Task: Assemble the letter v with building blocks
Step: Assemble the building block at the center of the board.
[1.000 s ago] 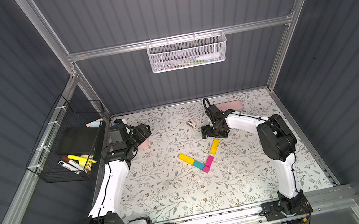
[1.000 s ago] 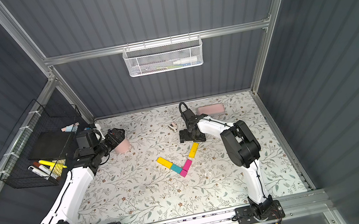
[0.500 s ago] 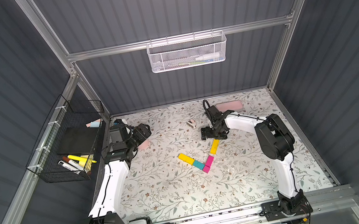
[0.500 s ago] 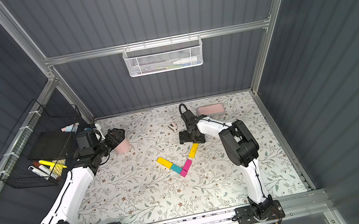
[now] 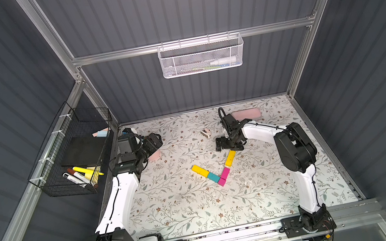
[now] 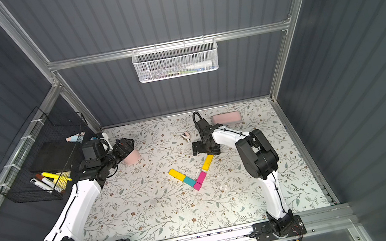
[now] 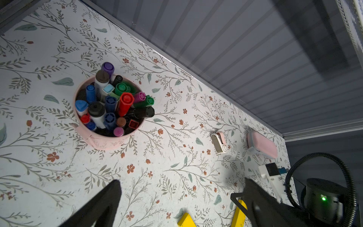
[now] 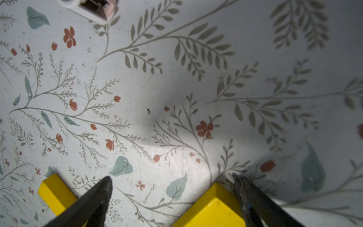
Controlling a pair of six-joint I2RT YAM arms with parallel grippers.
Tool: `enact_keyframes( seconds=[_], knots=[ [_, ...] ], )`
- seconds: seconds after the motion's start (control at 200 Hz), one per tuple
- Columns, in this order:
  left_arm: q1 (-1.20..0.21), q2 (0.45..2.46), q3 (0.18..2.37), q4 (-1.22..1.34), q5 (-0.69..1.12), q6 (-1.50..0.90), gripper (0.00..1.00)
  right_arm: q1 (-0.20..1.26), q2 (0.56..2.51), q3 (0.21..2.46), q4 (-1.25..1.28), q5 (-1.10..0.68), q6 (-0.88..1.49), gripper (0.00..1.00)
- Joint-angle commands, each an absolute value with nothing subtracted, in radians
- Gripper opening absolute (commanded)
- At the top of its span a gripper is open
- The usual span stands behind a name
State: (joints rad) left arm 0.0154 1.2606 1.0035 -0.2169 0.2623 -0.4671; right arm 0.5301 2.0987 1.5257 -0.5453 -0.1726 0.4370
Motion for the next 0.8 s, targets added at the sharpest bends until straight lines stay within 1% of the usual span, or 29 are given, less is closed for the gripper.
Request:
enact_keyframes(
  seconds=[0.0,0.365,0.795],
  knots=[
    [0.023,1.246,0.995,-0.221,0.252,-0.445,1.00,0.537,2.078,1.506,-0.562,-0.182,0.433,0.99],
    [0.023,1.247,0.994,-0.221,0.253,-0.444,0.99,0.539,2.097,1.524,-0.564,-0.155,0.417,0.99],
    [0.023,1.251,0.994,-0.222,0.253,-0.445,0.99,0.539,2.130,1.560,-0.582,-0.188,0.409,0.99]
  ],
)
